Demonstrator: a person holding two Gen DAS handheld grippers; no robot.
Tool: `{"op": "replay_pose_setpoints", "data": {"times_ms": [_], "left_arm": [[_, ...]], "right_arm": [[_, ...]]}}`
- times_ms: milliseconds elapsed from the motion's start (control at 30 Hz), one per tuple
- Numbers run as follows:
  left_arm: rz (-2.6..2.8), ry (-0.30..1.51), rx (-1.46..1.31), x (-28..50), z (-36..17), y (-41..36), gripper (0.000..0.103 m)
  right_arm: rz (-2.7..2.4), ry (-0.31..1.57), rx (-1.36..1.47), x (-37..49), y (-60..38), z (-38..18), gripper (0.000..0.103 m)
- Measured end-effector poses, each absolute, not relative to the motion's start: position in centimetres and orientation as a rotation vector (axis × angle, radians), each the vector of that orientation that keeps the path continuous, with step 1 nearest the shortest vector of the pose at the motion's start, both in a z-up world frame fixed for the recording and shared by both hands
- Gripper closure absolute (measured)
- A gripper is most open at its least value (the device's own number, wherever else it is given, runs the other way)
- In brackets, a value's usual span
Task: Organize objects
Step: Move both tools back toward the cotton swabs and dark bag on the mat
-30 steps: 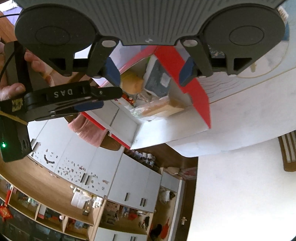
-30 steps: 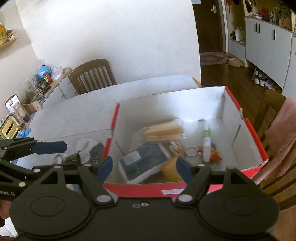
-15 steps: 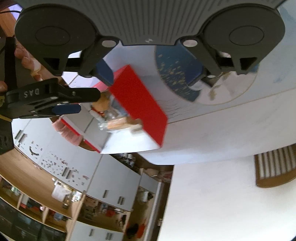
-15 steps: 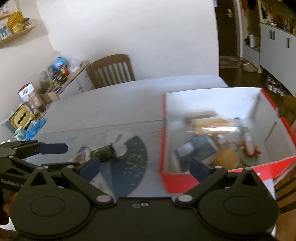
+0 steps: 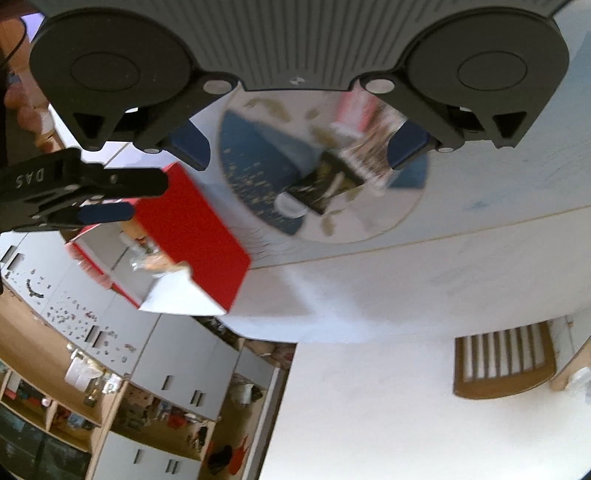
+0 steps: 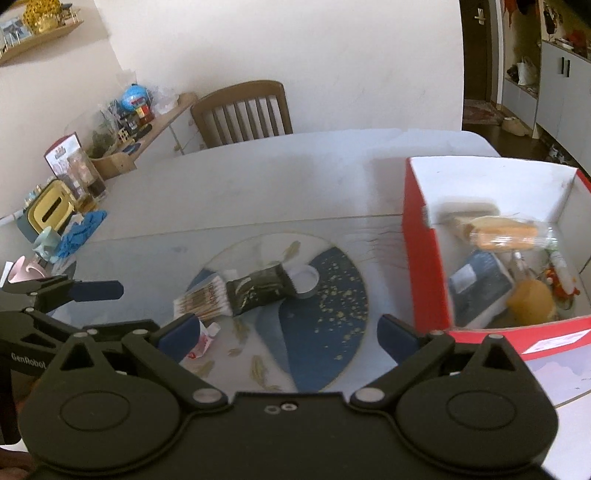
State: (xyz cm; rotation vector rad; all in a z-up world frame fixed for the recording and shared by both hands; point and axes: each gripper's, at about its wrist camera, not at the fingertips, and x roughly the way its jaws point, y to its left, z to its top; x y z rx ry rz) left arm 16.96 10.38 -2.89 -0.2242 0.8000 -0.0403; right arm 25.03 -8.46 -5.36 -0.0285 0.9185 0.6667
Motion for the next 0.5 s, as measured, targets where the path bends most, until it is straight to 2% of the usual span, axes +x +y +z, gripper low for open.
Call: {"op": "replay_pose_setpoints", "data": {"times_ms": [500], "left_arm": [[-0.027,0.872,-0.173,15.5,-8.7,14.5,0.0]], "right_arm": [[0.573,0.995,-0.065,26.6,-3.2,-8.8,0.001]]}}
